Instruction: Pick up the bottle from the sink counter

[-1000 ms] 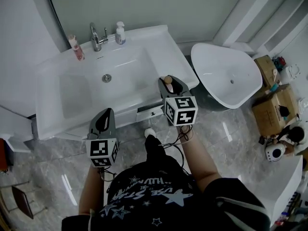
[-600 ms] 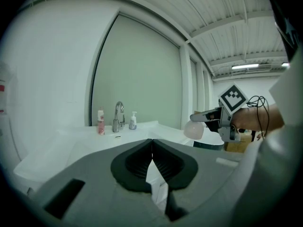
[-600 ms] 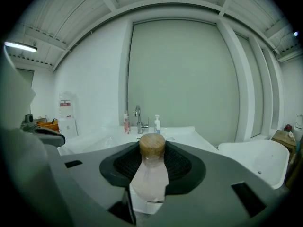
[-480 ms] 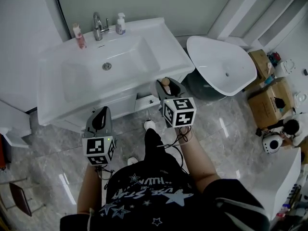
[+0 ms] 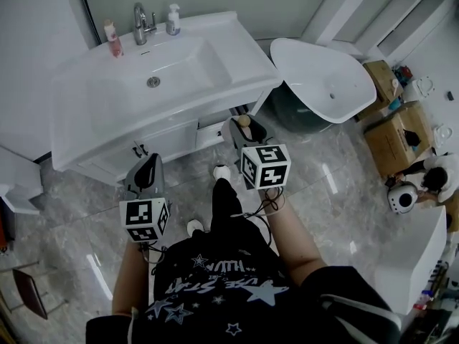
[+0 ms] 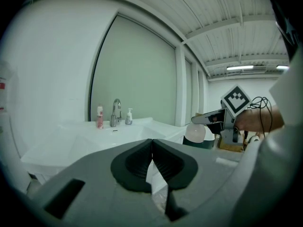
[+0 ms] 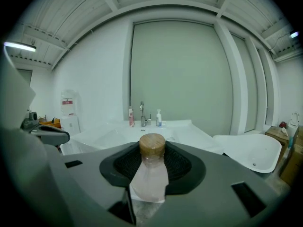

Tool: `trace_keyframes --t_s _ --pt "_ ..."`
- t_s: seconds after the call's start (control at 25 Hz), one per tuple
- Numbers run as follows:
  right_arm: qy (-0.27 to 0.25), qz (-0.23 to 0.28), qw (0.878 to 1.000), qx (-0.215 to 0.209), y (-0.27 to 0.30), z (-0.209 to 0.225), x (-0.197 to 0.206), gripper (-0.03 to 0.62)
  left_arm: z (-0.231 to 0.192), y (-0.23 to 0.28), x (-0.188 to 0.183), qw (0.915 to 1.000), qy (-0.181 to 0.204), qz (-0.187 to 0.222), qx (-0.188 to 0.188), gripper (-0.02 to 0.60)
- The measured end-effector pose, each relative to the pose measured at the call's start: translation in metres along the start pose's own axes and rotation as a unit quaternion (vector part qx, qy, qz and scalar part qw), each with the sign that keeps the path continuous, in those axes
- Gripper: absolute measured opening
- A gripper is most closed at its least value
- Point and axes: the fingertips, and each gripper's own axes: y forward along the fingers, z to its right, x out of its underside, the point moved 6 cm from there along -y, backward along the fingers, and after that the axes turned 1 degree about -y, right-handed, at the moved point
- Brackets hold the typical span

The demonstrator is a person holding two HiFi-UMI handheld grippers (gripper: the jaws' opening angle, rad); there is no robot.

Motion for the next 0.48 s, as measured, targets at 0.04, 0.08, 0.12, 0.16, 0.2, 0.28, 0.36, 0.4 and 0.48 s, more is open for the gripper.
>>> trace_keyframes --t_s 0.04,0.08,0.12,0.16,0.2,0.28,0.36,0.4,0.48 --pt "0.001 -0.001 1.0 0.001 -0.002 -0.001 0.003 0.145 0.001 -0.002 0.002 1.0 -0.001 0.0 0.001 0.018" --pt "0.002 -0.003 1.0 0.002 -0.004 -0.002 0.007 0.145 0.001 -0.003 0.004 1.0 -0.001 0.0 0.003 0.018" --pt "0.004 -0.005 1.0 0.004 -0.006 -0.003 0.009 0.144 0.002 -0.004 0.006 1.0 -0.001 -0.001 0.005 0.018" --pt "0.006 -0.006 1.0 0.005 -0.007 -0.003 0.012 0.145 0.003 -0.005 0.007 1.0 0.0 -0.001 0.006 0.018" --pt "0.007 -0.007 1.0 0.006 -0.009 -0.003 0.013 0.145 0.004 -0.005 0.007 1.0 0.0 -0.001 0.007 0.018" --pt "0.007 -0.007 1.0 0.008 -0.012 -0.002 0.014 0.146 0.007 -0.006 0.006 1.0 0.001 0.0 0.009 0.018" --pt "0.007 -0.005 1.0 0.01 -0.016 -0.001 0.013 0.145 0.01 -0.008 0.005 0.9999 0.001 0.002 0.01 0.018" --pt "0.007 -0.005 1.0 0.01 -0.018 0.0 0.013 0.145 0.01 -0.008 0.004 0.9999 0.001 0.002 0.01 0.018" --pt "0.008 -0.004 1.0 0.01 -0.02 0.0 0.012 0.144 0.011 -0.007 0.002 1.0 0.002 0.003 0.009 0.018"
